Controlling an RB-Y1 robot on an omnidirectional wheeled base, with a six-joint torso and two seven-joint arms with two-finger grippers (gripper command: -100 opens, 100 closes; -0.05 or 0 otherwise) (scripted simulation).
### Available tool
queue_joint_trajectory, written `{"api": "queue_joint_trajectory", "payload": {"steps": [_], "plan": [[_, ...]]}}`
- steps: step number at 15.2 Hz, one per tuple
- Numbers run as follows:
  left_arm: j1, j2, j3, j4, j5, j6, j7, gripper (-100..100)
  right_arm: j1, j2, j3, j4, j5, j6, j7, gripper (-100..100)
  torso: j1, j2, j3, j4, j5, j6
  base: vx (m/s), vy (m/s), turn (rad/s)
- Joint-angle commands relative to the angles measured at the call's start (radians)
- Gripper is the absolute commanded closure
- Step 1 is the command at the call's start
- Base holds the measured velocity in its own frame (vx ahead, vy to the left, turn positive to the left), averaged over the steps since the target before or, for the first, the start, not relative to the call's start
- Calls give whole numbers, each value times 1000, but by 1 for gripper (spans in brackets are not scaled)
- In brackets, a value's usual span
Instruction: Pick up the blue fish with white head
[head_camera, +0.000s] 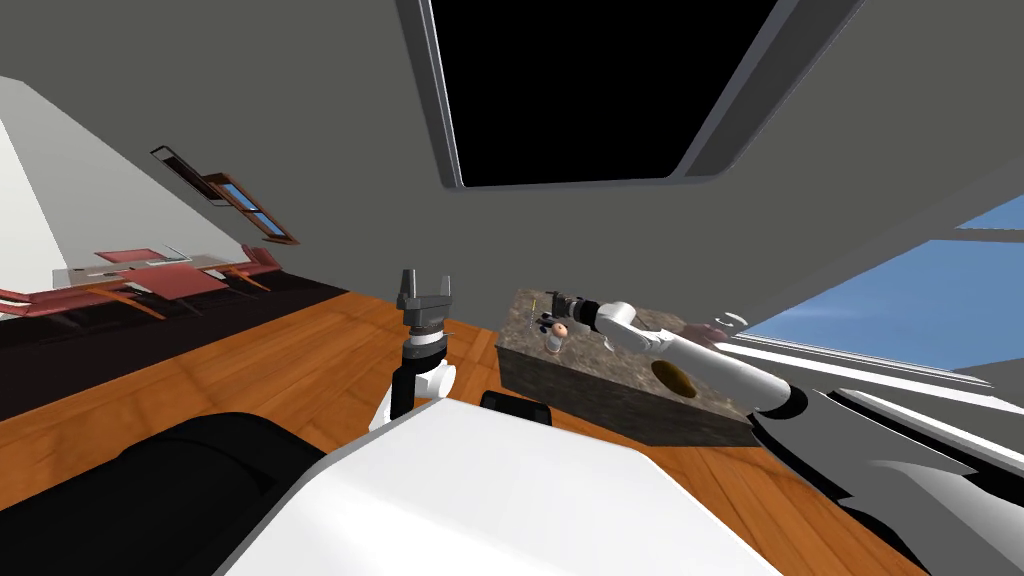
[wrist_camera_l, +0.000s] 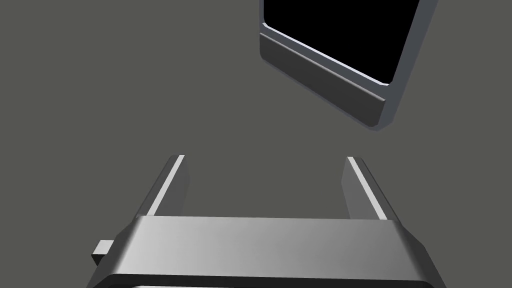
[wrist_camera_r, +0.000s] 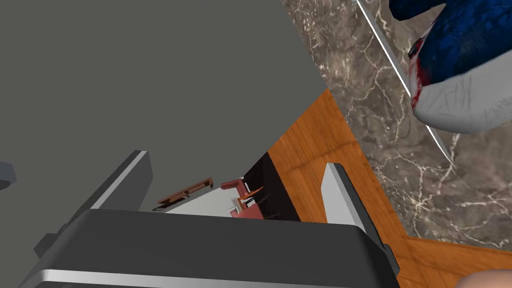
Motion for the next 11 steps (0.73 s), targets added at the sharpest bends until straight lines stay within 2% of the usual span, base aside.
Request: {"api": "queue_joint_trajectory", "payload": {"steps": [1, 2, 3, 4, 5, 7, 8, 9, 11], "plan": [[0, 0, 0, 0, 0, 0, 0, 0, -22, -19, 44, 15, 50, 1, -21, -100, 0, 0, 0, 0, 0, 0, 0, -3, -102], [0, 0, 0, 0, 0, 0, 0, 0, -22, -19, 44, 15, 69, 1, -21, -100, 0, 0, 0, 0, 0, 0, -3, -1, -108], [0, 0, 0, 0, 0, 0, 0, 0, -39, -32, 77, 30, 97, -1, -38, -100, 0, 1, 0, 0, 0, 0, -8, 0, -161], [0, 0, 0, 0, 0, 0, 0, 0, -39, -32, 82, 30, 113, -1, -38, -100, 0, 1, 0, 0, 0, 1, -11, 3, -142], [0, 0, 0, 0, 0, 0, 0, 0, -53, -42, 116, 44, 140, -3, -58, -100, 0, 1, 1, 0, 0, 0, -12, 7, -174], [0, 0, 0, 0, 0, 0, 0, 0, -53, -42, 118, 44, 155, -3, -58, -100, 1, 2, 1, 0, 0, 0, -12, 14, -95], [0, 0, 0, 0, 0, 0, 0, 0, -62, -49, 153, 57, 190, -5, -78, -100, 1, 1, 1, 0, 0, 0, -13, 18, -90], [0, 0, 0, 0, 0, 0, 0, 0, -62, -49, 153, 57, 191, -5, -78, -100, 1, 2, 1, 0, 0, 0, -11, 26, -109], [0, 0, 0, 0, 0, 0, 0, 0, -71, -55, 209, 81, 243, -9, -121, -100, 2, 1, 1, 0, 0, 0, -3, 47, -192]]}}
